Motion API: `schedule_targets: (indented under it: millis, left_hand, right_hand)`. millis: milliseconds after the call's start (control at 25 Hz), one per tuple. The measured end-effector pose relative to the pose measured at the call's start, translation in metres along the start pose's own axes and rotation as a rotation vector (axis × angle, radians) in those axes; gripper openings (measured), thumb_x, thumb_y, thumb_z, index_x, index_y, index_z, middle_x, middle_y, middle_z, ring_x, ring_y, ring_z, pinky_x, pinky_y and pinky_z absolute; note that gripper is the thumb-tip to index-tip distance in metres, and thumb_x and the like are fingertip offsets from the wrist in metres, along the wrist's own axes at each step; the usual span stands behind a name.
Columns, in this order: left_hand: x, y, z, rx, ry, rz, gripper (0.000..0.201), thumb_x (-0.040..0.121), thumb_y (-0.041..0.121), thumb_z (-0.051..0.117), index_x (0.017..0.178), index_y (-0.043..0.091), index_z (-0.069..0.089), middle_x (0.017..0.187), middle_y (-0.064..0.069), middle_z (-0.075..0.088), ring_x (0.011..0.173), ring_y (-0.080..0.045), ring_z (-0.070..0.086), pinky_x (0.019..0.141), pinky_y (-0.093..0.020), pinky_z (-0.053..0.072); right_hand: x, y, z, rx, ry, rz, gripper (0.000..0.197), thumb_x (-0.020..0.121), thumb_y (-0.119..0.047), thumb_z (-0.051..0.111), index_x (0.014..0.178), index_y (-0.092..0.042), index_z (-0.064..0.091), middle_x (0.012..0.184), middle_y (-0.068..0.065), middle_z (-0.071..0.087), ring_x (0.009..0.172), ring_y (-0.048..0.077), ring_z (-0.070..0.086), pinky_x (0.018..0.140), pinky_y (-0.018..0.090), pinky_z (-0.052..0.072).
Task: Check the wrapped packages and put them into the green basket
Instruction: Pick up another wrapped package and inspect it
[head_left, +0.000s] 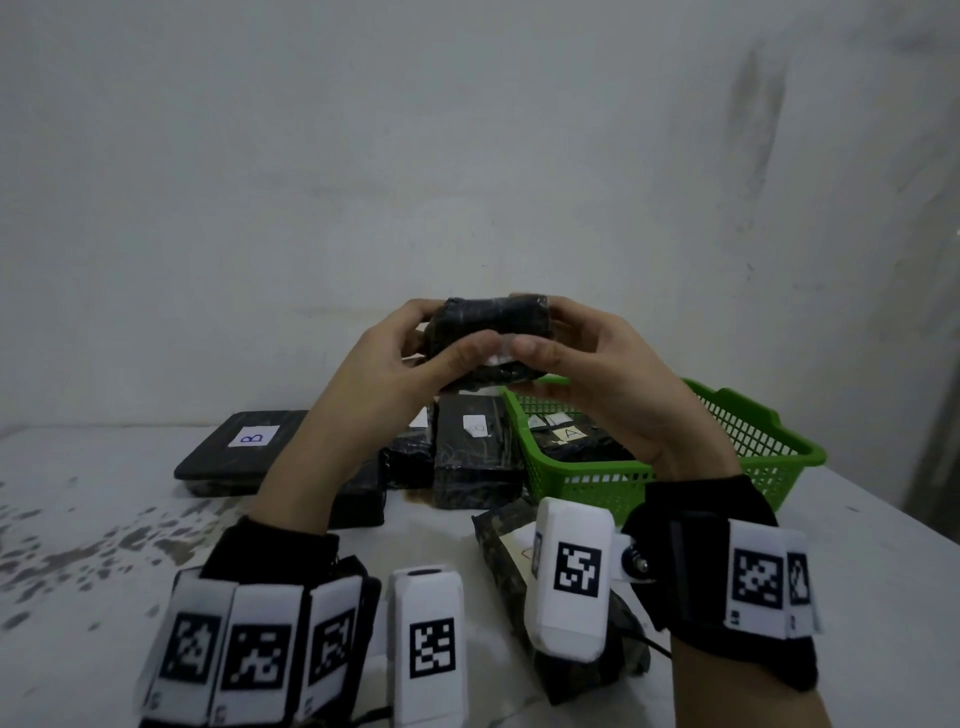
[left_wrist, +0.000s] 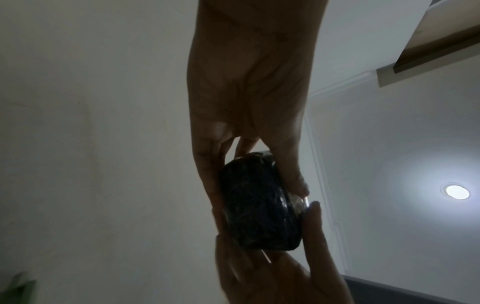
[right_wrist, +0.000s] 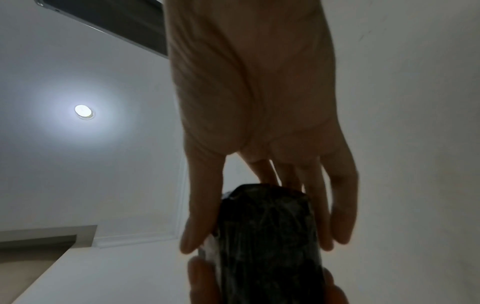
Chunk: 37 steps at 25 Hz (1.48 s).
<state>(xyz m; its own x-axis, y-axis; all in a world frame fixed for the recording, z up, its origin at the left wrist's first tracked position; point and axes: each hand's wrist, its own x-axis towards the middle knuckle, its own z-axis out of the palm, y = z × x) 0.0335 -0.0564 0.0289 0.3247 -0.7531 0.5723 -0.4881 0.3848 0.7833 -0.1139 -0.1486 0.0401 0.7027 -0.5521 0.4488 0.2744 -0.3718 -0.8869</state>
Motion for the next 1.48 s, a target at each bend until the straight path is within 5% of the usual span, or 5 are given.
schedule_targets:
  millis: [240,720,1160,1360,1480]
  left_hand:
    - [0.002,-0.008,-0.002,0.001,-0.062,-0.014,0.041,0.073,0.039,0.071,0.111,0.028,0.059,0.106,0.0,0.068,0.091,-0.005,0.067,0.08,-0.019,0.053]
    - [0.001,-0.006,-0.008,0.079,-0.007,0.029,0.015,0.078,0.026,0.066,0.091,0.02,0.062,0.066,0.008,0.063,0.052,-0.011,0.059,0.064,-0.023,0.05]
    - [0.001,-0.004,-0.003,0.149,0.1,-0.081,0.046,0.067,0.058,0.055,0.088,0.016,0.054,0.068,0.003,0.064,0.046,-0.001,0.061,0.055,-0.013,0.05]
    - [0.002,-0.007,-0.002,0.088,-0.009,-0.106,0.022,0.088,0.044,0.047,0.097,0.025,0.053,0.082,0.002,0.066,0.056,-0.009,0.066,0.076,-0.039,0.057]
    - [0.001,-0.008,-0.002,0.097,-0.044,-0.062,0.009,0.092,0.027,0.048,0.091,0.034,0.054,0.084,0.002,0.065,0.059,-0.008,0.066,0.07,-0.029,0.058]
  right_hand:
    - [0.001,0.0,0.0,0.059,0.032,0.016,0.036,0.064,-0.02,0.065,0.099,-0.009,0.063,0.091,0.003,0.069,0.083,0.013,0.067,0.071,0.023,0.057]
    - [0.005,0.004,0.001,-0.032,0.091,0.049,0.013,0.081,-0.007,0.063,0.09,-0.016,0.064,0.078,-0.005,0.068,0.067,0.001,0.066,0.054,0.015,0.05]
    - [0.01,0.007,0.007,-0.179,0.183,0.017,0.04,0.088,-0.023,0.061,0.126,-0.017,0.052,0.112,0.009,0.064,0.095,0.017,0.066,0.08,0.029,0.056]
    - [0.007,0.005,0.005,-0.083,0.117,-0.056,0.032,0.085,-0.008,0.062,0.114,-0.021,0.057,0.119,0.002,0.06,0.096,0.017,0.065,0.075,0.027,0.056]
    - [0.006,0.005,0.006,-0.097,0.161,-0.065,0.02,0.083,0.002,0.062,0.086,-0.018,0.058,0.098,0.001,0.062,0.082,0.015,0.065,0.062,0.025,0.056]
